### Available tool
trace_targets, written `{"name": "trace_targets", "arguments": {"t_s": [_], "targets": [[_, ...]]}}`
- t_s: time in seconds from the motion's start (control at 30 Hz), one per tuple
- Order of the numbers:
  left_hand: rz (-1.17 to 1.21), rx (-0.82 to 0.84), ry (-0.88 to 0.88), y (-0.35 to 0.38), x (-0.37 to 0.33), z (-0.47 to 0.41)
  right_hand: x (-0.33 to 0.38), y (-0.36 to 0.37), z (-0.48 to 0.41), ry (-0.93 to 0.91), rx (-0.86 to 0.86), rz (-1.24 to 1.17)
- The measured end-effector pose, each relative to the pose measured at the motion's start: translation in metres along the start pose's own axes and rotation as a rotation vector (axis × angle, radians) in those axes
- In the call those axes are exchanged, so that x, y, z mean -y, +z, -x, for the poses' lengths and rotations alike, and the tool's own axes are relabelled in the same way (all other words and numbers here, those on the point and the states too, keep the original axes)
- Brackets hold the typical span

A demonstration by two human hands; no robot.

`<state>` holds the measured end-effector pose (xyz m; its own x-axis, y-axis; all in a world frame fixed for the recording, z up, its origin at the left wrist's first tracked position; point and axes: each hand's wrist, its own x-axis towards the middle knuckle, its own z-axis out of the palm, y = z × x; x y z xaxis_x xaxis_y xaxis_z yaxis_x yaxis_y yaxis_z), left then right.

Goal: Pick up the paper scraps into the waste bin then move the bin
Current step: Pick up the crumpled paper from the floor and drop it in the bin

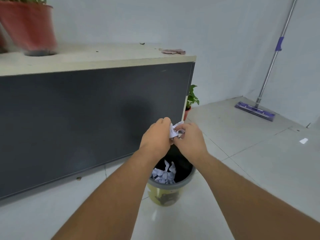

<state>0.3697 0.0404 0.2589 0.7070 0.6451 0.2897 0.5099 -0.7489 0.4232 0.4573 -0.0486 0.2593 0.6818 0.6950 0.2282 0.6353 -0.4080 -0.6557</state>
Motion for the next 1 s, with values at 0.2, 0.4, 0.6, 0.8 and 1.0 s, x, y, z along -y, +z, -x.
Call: {"name": "trace_targets", "arguments": {"t_s": [0.2, 0.4, 0.6, 0.8, 1.0], "targets": [[-0.024, 0.006, -0.006, 0.006, 0.003, -0.002, -0.006, 0.007, -0.002, 0.011, -0.003, -0.005], [-0.035, 0.004, -0.009, 0.014, 0.013, 0.002, -0.011, 0.019, -0.001, 0.012, 0.004, -0.001], [-0.047, 0.017, -0.032, 0.033, 0.022, 0.007, -0.023, 0.032, 0.003, 0.028, 0.058, 0.005], [-0.067, 0.235, -0.110, 0.048, 0.025, 0.008, -0.038, 0.042, 0.007, 0.076, 0.181, 0.024], [-0.055, 0.295, -0.113, 0.054, 0.037, 0.017, -0.047, 0.049, 0.008, 0.138, 0.208, 0.050]]}}
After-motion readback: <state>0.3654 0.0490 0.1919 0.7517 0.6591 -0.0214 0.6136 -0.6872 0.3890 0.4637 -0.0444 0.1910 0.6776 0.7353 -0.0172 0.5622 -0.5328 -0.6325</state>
